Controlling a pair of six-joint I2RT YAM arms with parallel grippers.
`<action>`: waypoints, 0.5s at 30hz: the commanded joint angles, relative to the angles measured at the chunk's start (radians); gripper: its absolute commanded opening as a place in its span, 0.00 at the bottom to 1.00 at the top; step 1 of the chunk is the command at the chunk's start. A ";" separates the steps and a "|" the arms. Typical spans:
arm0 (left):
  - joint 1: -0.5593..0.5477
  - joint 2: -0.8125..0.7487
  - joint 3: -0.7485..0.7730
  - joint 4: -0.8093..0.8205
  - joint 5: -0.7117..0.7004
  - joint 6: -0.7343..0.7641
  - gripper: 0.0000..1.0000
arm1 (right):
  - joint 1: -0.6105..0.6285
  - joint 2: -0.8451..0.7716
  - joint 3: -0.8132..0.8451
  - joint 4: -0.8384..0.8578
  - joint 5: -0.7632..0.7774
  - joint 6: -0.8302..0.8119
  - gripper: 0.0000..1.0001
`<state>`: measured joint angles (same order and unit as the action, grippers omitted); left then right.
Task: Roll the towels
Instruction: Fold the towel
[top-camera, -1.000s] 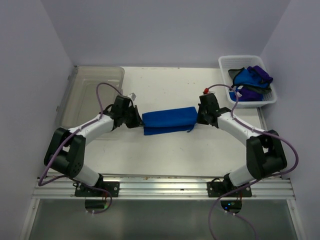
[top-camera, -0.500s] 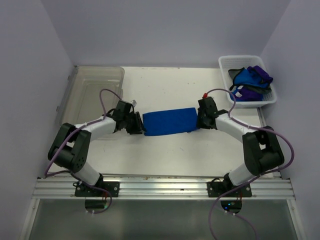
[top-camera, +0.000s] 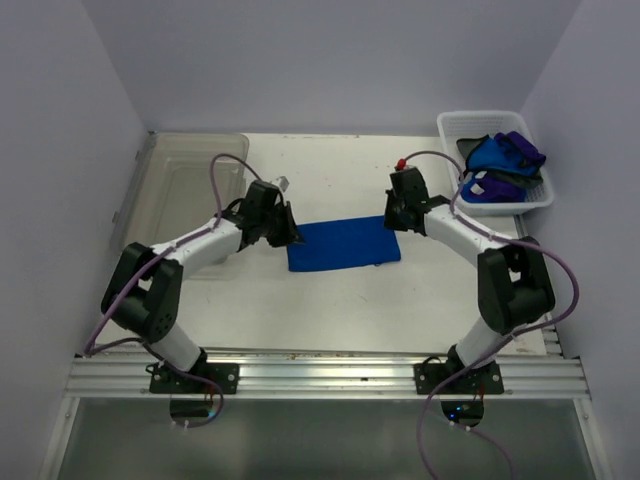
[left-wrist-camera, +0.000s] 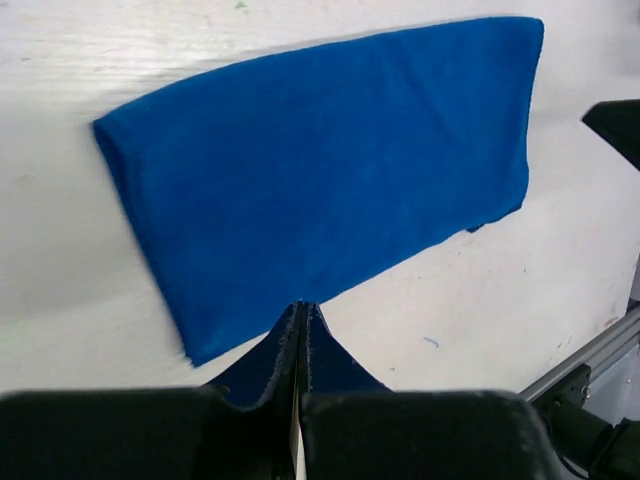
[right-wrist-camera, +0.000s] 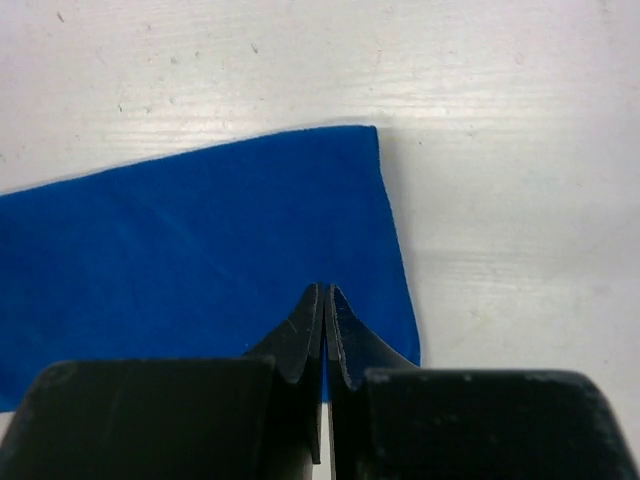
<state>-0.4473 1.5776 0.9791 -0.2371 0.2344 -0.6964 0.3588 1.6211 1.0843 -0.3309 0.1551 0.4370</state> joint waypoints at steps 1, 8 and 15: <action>-0.034 0.111 0.059 0.042 0.008 -0.006 0.00 | 0.000 0.086 0.084 0.006 -0.043 -0.021 0.00; -0.036 0.243 0.139 0.018 -0.044 0.029 0.00 | -0.006 0.270 0.227 -0.023 -0.081 -0.027 0.00; -0.034 0.288 0.181 -0.027 -0.165 0.077 0.00 | -0.004 0.215 0.027 0.012 -0.074 0.020 0.00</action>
<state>-0.4847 1.8511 1.1061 -0.2615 0.1547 -0.6636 0.3588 1.9018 1.2098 -0.3183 0.0872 0.4305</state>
